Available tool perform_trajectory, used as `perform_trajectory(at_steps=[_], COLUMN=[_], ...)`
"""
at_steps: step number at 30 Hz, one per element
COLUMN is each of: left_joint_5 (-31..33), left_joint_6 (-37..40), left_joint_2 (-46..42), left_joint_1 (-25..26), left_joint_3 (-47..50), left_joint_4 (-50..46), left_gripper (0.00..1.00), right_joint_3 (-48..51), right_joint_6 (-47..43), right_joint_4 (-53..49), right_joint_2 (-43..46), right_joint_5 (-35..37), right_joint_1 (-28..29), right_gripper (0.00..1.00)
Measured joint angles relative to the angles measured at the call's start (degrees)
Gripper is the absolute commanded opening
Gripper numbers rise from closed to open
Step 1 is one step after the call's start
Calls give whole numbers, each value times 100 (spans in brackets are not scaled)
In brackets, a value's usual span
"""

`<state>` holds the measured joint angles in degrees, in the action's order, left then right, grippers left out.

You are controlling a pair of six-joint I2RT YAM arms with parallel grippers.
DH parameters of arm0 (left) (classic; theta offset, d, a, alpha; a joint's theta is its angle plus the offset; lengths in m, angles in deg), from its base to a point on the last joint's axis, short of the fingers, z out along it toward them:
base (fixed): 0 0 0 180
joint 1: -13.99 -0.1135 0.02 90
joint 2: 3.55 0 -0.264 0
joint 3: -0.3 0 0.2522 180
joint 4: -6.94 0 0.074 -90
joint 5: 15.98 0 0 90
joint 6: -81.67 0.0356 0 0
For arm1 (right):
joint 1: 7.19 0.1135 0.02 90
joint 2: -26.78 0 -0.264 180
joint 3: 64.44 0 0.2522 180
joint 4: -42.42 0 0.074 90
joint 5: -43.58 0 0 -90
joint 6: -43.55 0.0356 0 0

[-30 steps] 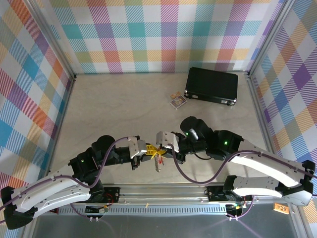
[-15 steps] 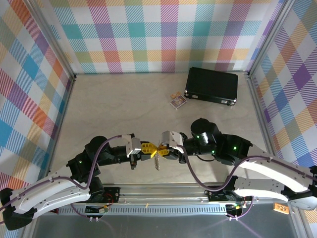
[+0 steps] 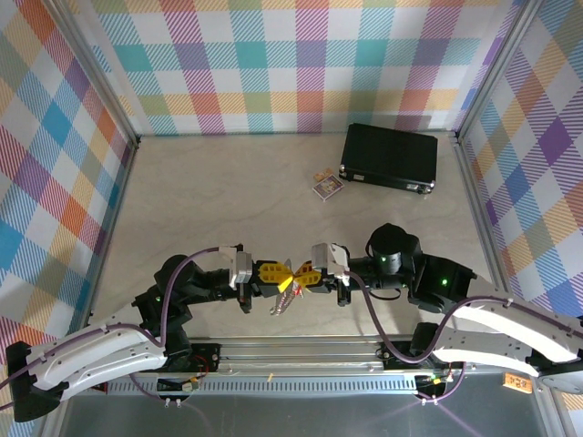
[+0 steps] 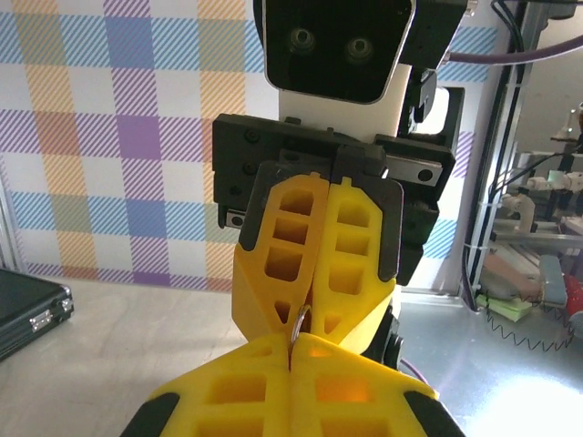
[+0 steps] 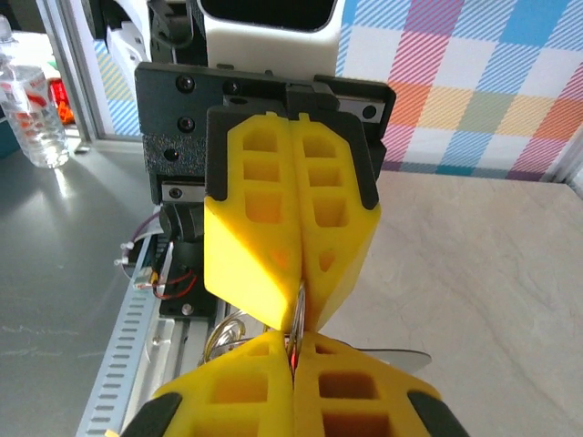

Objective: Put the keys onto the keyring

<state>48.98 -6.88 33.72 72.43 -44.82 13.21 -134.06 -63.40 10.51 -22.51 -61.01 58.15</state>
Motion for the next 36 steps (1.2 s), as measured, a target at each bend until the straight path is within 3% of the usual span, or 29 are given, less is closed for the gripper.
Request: perform_trajectory(at_steps=[3,5,7,18,30,36], left_joint_5=[26,109,243,721,975,1021], left_joint_6=[37,229,459,1480,1860,1915], left_joint_2=[-2,-2,-2,367,487,487], left_joint_1=[0,4,22,44,155,184], left_joint_3=[-15,-138,-317,-1204,-1351,-1351], left_joint_4=[-76,-442,-914,-2747,-3171,-3248], left_gripper=[2,14,18,19,22,13], right_joint_3=[0,-11,-129,-732,-732,-732], right_joint_6=[-24,-68,-144,-422,-498,-501], right_joint_4=[-9,-111,-319,-1217,-1394,-1403], right_joint_2=[-4,-33,-140,-872,-874,-874], right_joint_5=[26,83,162,476,498,498], right_joint_1=[0,0,0,0,0,0], right_gripper=[0,0,0,0,0,0])
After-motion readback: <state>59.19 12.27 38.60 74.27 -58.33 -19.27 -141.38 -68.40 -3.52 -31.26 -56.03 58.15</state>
